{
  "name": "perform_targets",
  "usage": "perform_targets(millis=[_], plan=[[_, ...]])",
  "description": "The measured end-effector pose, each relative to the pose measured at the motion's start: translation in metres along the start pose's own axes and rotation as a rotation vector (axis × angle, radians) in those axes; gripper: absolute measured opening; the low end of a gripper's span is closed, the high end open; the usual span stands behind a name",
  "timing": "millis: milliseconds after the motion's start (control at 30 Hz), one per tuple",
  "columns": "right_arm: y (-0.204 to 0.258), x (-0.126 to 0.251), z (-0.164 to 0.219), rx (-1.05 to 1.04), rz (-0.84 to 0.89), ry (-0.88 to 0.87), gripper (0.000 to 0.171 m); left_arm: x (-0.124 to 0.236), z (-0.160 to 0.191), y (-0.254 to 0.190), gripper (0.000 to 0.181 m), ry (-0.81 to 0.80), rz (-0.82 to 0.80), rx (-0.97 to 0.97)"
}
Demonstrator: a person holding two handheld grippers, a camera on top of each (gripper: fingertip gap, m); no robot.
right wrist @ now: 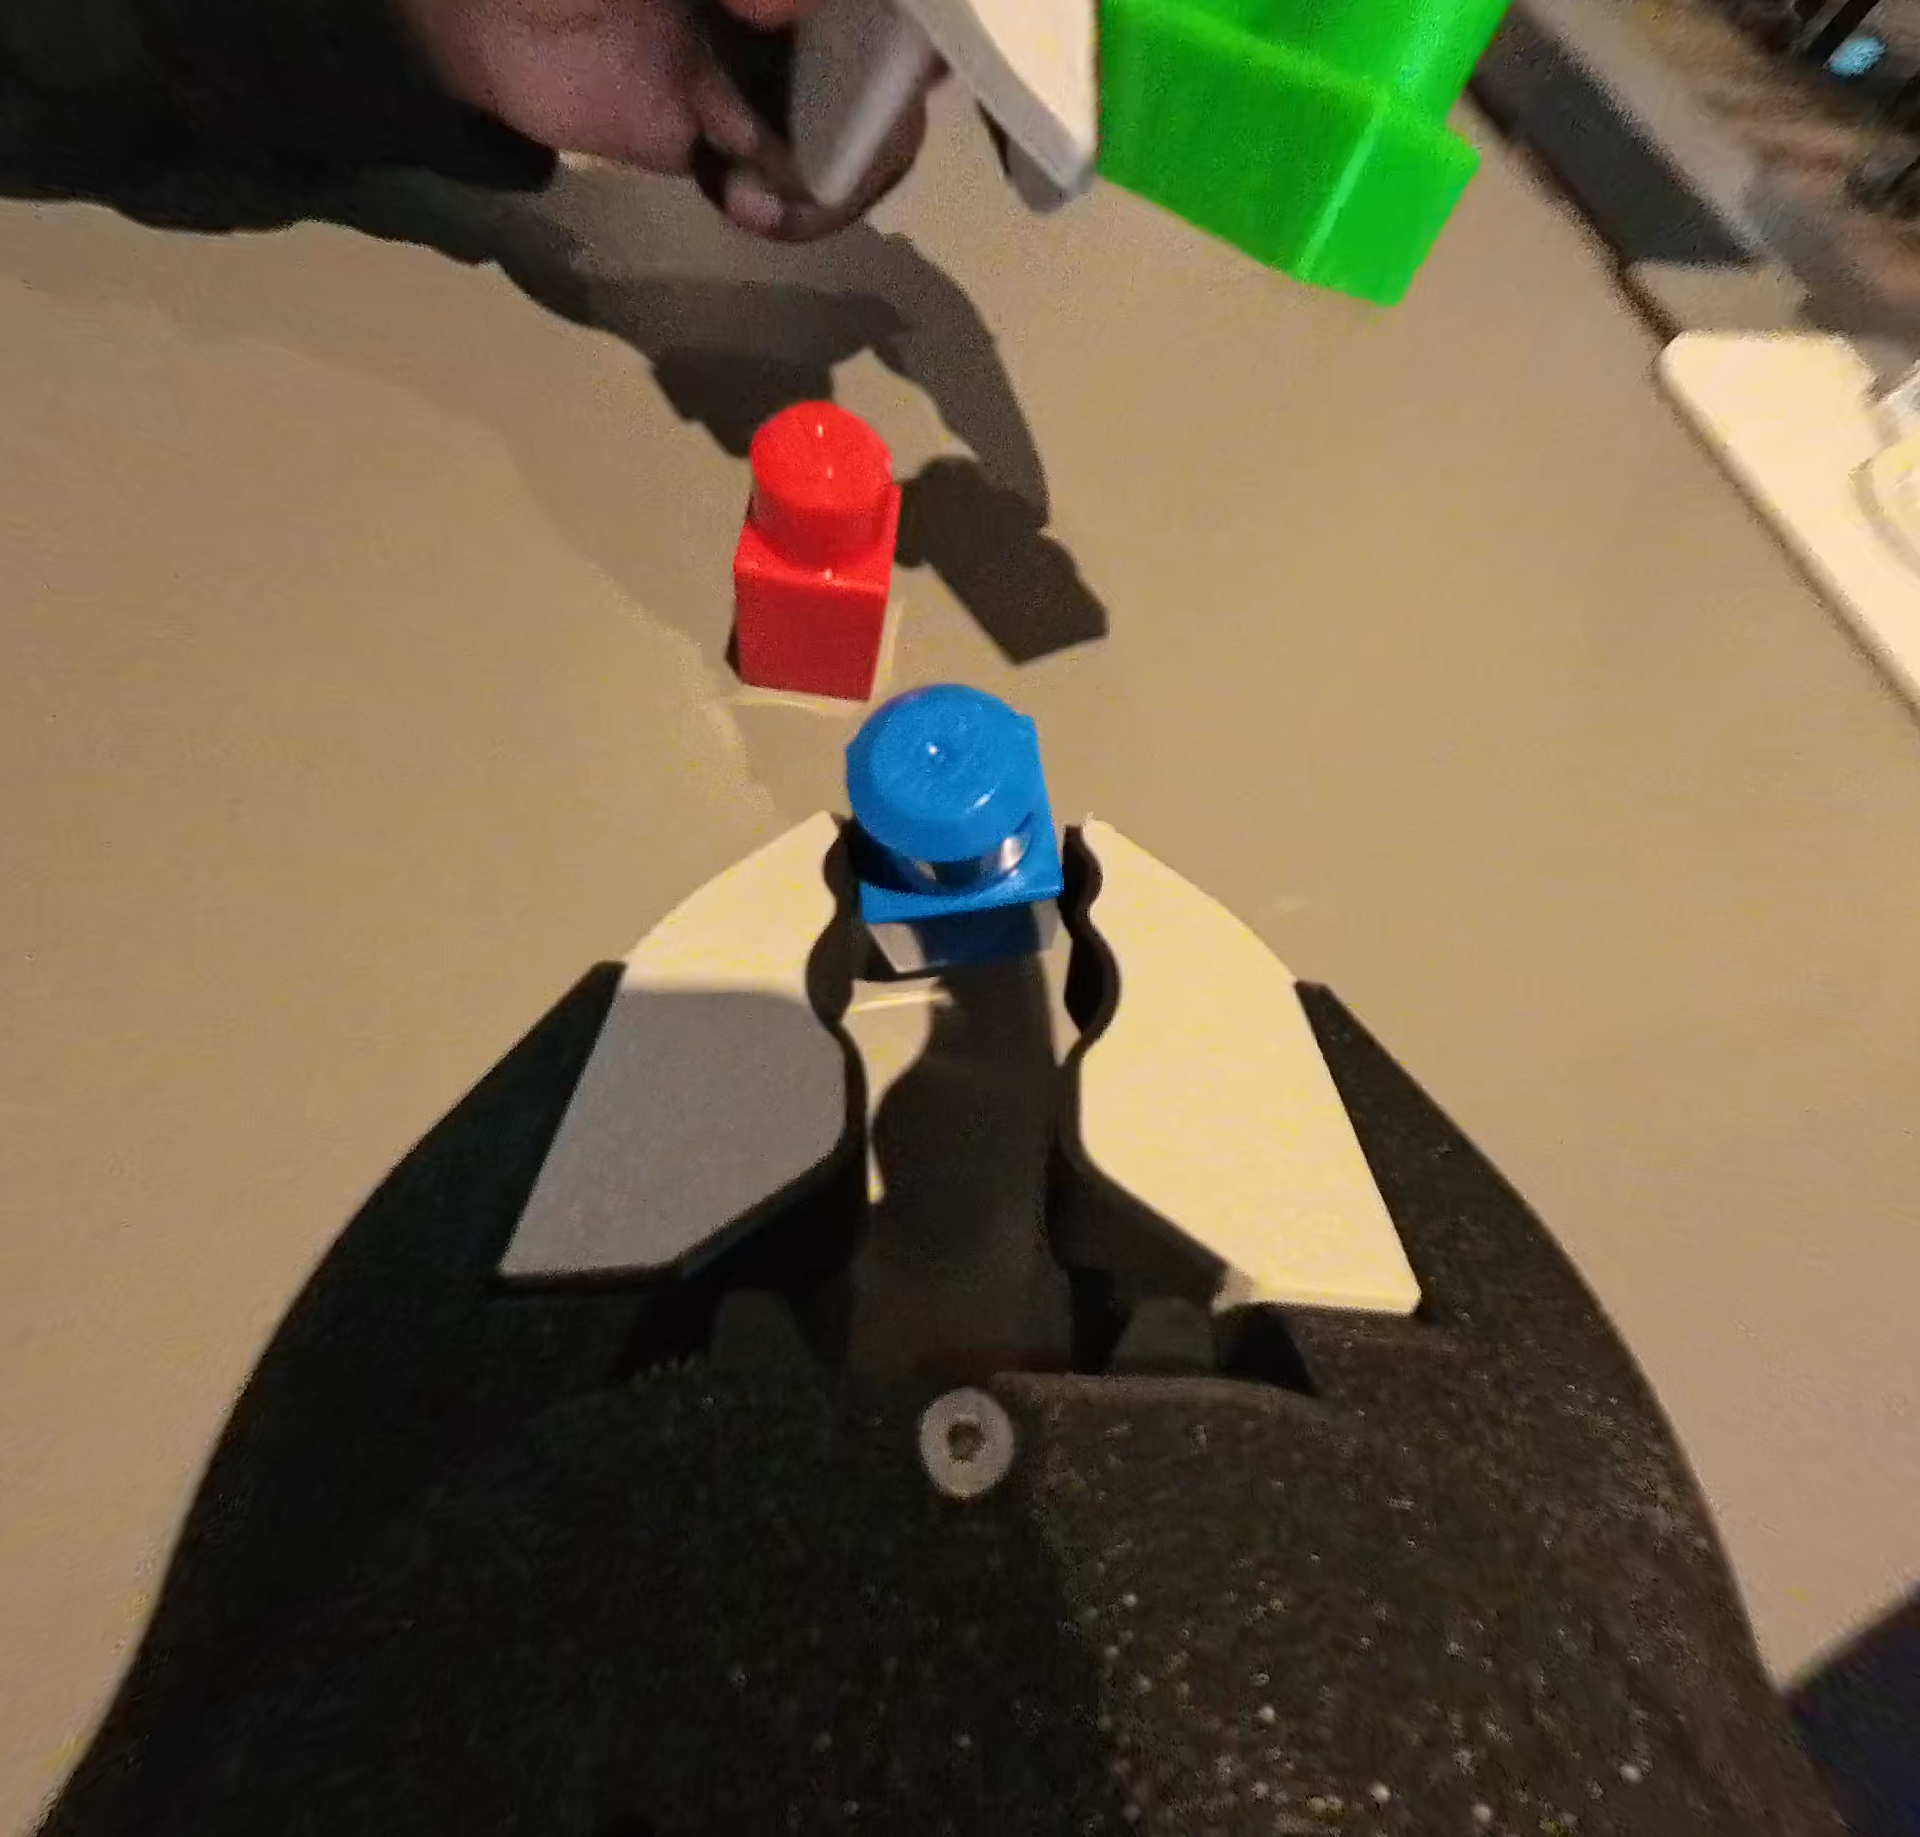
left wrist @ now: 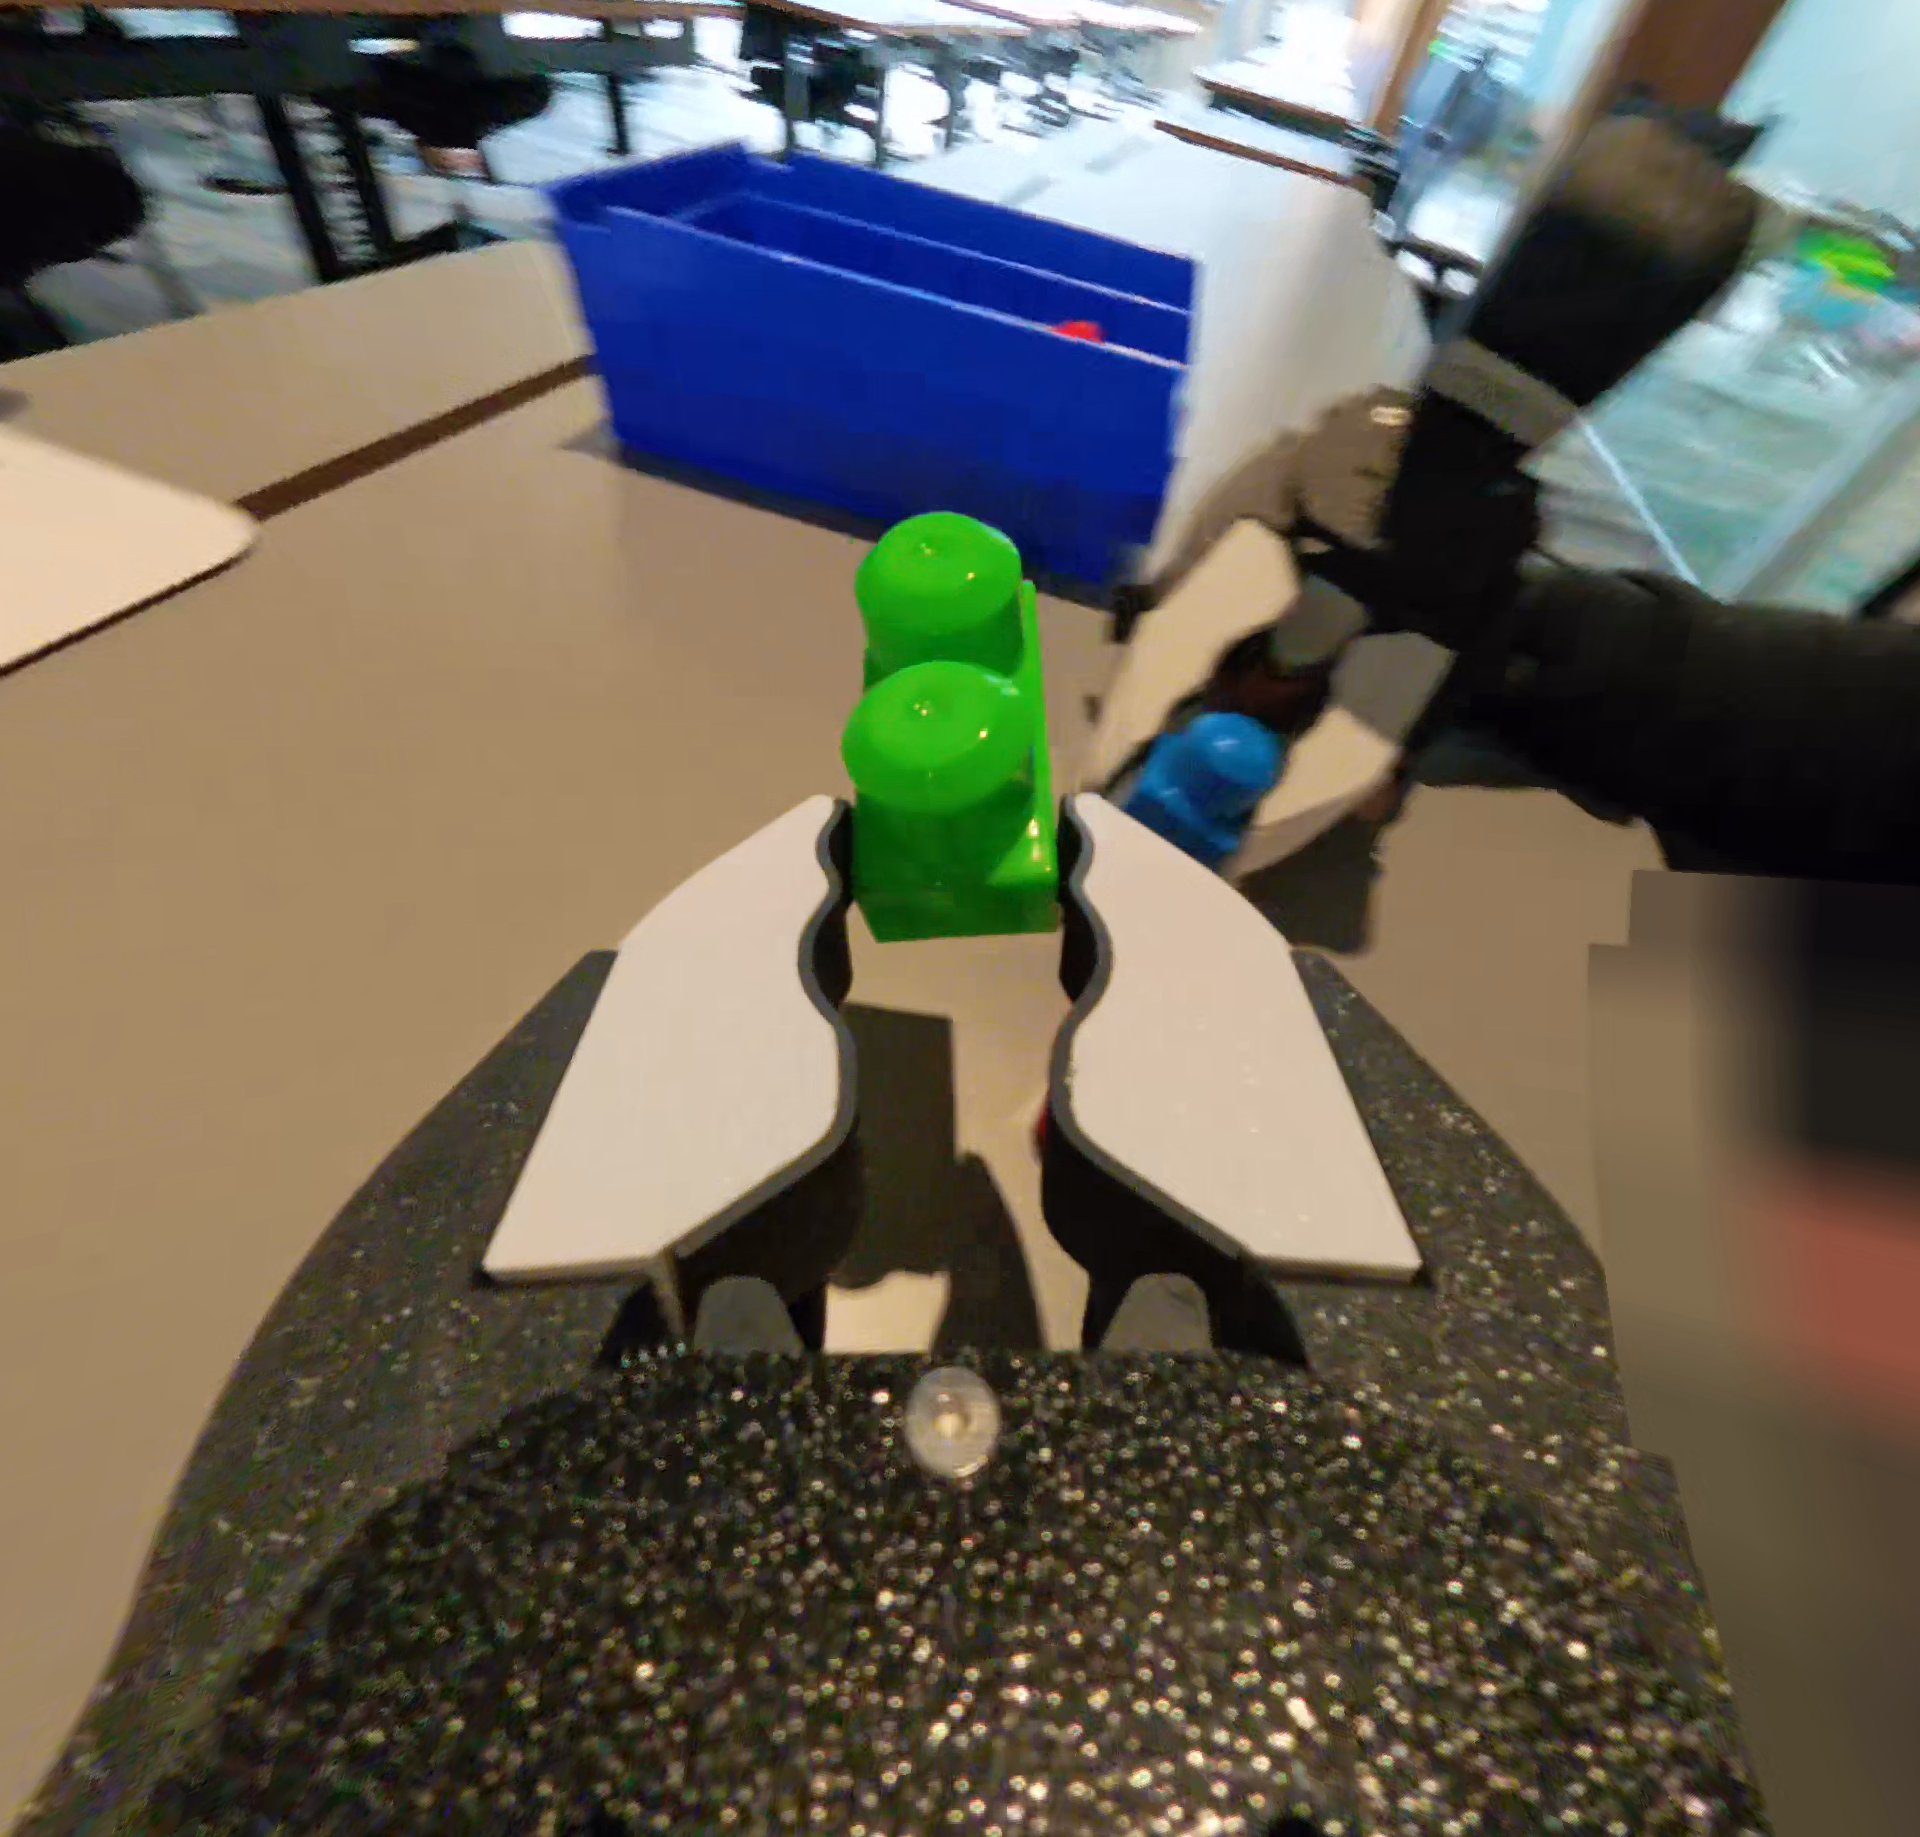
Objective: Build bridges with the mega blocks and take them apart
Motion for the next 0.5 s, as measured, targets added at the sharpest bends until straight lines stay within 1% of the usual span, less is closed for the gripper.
perform_targets(millis=[67, 133, 200, 267, 333, 400, 433, 500], plan=[[-0.005, 0.014, -0.013, 0.055, 0.07, -0.09, 0.037, 0.009, 0.005, 0.018, 0.036, -0.003, -0.077, 0.069], [-0.018, 0.041, -0.03, 0.087, 0.205, -0.231, 0.038, 0.014, 0.013, 0.03, 0.036, 0.034, -0.115, 0.113], [-0.034, 0.083, -0.045, 0.121, 0.384, -0.4, 0.038, 0.015, 0.022, 0.038, 0.036, 0.092, -0.162, 0.123], [-0.053, 0.131, -0.046, 0.1, 0.57, -0.523, 0.038, 0.012, 0.029, 0.04, 0.036, 0.143, -0.176, 0.123], [-0.079, 0.174, -0.029, -0.019, 0.723, -0.564, 0.037, 0.006, 0.034, 0.039, 0.036, 0.182, -0.173, 0.115], [-0.11, 0.205, 0.003, -0.203, 0.87, -0.505, 0.038, 0.001, 0.038, 0.036, 0.036, 0.214, -0.162, 0.101], [-0.123, 0.214, 0.022, -0.295, 0.904, -0.457, 0.037, -0.001, 0.039, 0.035, 0.036, 0.231, -0.159, 0.093], [-0.142, 0.219, 0.054, -0.469, 0.913, -0.378, 0.038, -0.006, 0.042, 0.031, 0.036, 0.259, -0.148, 0.076]])
Point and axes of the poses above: each gripper's, where its closed fingertips meet, x back along the fingers, z out of its underside, y = z × x across the jaws, the point moved 5 cm from there along x, back along the fingers, and after that the axes turned 3 degrees about -x, right-handed, at the moved point
